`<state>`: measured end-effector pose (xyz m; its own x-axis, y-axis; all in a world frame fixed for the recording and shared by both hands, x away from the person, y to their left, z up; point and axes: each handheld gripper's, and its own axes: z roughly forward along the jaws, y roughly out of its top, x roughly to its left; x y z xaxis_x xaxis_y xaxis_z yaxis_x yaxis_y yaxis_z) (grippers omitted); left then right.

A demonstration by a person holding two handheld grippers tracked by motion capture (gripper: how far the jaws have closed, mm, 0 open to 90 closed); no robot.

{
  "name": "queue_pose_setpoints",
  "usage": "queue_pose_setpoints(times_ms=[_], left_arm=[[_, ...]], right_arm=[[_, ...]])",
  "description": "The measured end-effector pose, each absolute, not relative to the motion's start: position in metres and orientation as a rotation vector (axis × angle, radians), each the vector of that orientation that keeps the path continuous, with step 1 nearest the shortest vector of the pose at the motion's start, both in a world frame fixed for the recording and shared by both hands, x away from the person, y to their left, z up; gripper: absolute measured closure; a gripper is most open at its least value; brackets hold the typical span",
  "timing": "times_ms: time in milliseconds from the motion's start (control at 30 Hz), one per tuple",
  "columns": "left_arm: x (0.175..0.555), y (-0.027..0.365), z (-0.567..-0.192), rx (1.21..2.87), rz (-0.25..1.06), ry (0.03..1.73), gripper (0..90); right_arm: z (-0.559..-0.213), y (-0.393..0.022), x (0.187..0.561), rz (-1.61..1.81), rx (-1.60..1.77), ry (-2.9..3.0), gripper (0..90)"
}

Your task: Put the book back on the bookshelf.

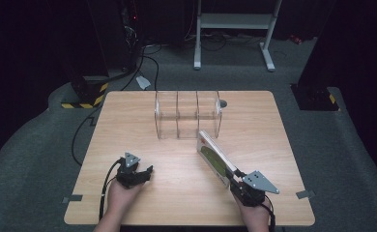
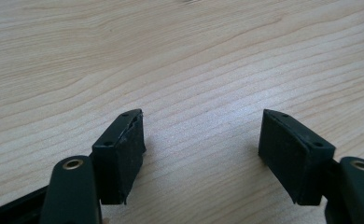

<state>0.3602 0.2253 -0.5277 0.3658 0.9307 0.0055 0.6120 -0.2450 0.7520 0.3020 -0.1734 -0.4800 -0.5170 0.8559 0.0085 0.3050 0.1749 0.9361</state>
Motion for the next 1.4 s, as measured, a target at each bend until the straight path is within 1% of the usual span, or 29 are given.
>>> queue_pose_setpoints(times_ms=[233,267,400,467,633,867,1000,1033,1067,1167,1300,1400], left_arm=[[0.36,0.225,-0.528,1.957,0.608,1.334,31.0],[0.36,0.225,-0.528,1.957,0.608,1.334,31.0],[0.36,0.225,-0.528,1.959,0.609,1.333,31.0],[0.36,0.225,-0.528,1.958,0.609,1.333,31.0],[0.359,0.225,-0.528,1.964,0.608,1.33,30.9],[0.358,0.225,-0.528,1.967,0.61,1.323,30.4],[0.358,0.224,-0.528,1.967,0.606,1.321,30.3],[0.358,0.224,-0.528,1.967,0.608,1.322,30.3],[0.358,0.224,-0.528,1.967,0.607,1.322,30.3],[0.358,0.224,-0.528,1.967,0.604,1.321,30.3],[0.358,0.224,-0.528,1.968,0.605,1.319,30.2],[0.358,0.224,-0.528,1.968,0.605,1.319,30.2]], right_arm=[[-0.48,-0.17,0.302,1.34,1.09,1.931,66.5],[-0.479,-0.169,0.303,1.339,1.089,1.947,63.1],[-0.477,-0.167,0.305,1.318,1.105,1.941,61.1],[-0.475,-0.166,0.306,1.303,1.121,1.929,58.6],[-0.473,-0.162,0.307,1.32,1.121,1.911,59.7],[-0.476,-0.158,0.313,1.332,1.114,1.929,55.7],[-0.478,-0.157,0.312,1.344,1.101,1.899,55.6],[-0.478,-0.156,0.312,1.35,1.096,1.895,58.7],[-0.478,-0.156,0.312,1.35,1.096,1.895,58.7],[-0.477,-0.156,0.312,1.343,1.105,1.893,63.5],[-0.476,-0.156,0.313,1.338,1.13,1.896,65.3],[-0.475,-0.156,0.314,1.345,1.138,1.899,68.6]])
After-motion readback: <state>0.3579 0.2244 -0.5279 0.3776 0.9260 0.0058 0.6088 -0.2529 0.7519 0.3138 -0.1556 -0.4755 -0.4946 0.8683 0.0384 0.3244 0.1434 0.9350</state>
